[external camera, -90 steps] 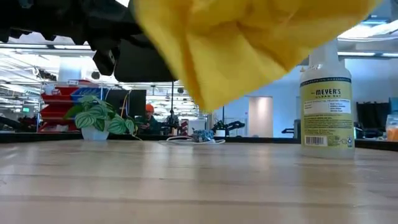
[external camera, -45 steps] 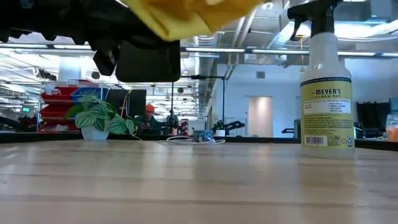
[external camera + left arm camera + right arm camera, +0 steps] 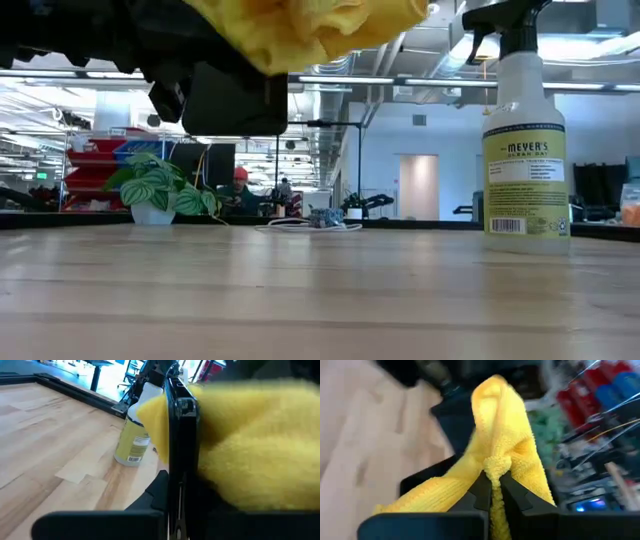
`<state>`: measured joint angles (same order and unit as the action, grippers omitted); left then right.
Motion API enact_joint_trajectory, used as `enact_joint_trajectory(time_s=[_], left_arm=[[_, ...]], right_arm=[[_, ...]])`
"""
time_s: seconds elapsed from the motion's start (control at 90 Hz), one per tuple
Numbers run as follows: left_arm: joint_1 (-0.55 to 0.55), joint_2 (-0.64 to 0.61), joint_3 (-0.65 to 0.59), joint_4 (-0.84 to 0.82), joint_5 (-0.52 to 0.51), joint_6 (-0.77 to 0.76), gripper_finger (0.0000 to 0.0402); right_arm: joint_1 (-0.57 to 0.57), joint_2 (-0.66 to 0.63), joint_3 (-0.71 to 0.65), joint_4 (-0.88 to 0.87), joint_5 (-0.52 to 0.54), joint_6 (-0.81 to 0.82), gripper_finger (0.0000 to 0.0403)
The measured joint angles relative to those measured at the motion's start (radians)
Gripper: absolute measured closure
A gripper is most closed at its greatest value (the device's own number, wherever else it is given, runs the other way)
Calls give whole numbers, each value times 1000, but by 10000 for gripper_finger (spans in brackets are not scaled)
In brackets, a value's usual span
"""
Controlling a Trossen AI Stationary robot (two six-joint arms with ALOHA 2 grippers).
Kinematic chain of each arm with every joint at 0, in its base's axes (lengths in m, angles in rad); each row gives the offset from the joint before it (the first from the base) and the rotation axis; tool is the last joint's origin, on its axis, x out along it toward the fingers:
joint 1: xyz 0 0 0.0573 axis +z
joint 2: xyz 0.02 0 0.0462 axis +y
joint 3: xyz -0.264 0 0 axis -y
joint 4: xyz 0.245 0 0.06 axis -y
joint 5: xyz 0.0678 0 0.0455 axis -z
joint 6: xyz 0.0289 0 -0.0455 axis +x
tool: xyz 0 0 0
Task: Apply microfiber cloth
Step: Wipe the back of the cellphone using a microfiber cloth
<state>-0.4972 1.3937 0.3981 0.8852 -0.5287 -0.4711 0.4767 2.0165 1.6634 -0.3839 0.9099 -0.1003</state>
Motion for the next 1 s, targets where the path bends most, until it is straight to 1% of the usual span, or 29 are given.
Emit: enact_joint_trajectory(time_s=[0.067,0.156,0.222,0.311,0.411,0.522,0.644,0.722,0.789,0.833,1.0], left_arm=[[1,0,0,3,-16,0,391],[2,0,0,11,-21,-1,391],[1,0,0,8,-14,-1,391],[1,0,0,5,-15,-2,391],[0,0,0,-1,-5,-1,391],[0,0,0,3,1,9,391],[-1,0,0,6,1,15,391],[-1,-1,0,6,0,18,391],[-1,-1,0,6,-4,21,391],[-1,-1,0,6,-6,21,391],[0,-1,0,5,-19,20,391]], right_arm=[[1,1,0,-12,102,1,403],[9,1,0,19,259,-61,403],[9,0,0,44,315,-106,403],[10,0,0,36,326,-104,403],[25,0,0,-31,326,-25,403],[61,-1,0,-168,328,141,403],[114,-1,-1,-332,331,368,403],[149,-1,-1,-375,331,469,403],[179,-1,2,-363,315,494,403],[195,-1,16,-355,273,496,403],[189,0,29,-233,-38,485,403]])
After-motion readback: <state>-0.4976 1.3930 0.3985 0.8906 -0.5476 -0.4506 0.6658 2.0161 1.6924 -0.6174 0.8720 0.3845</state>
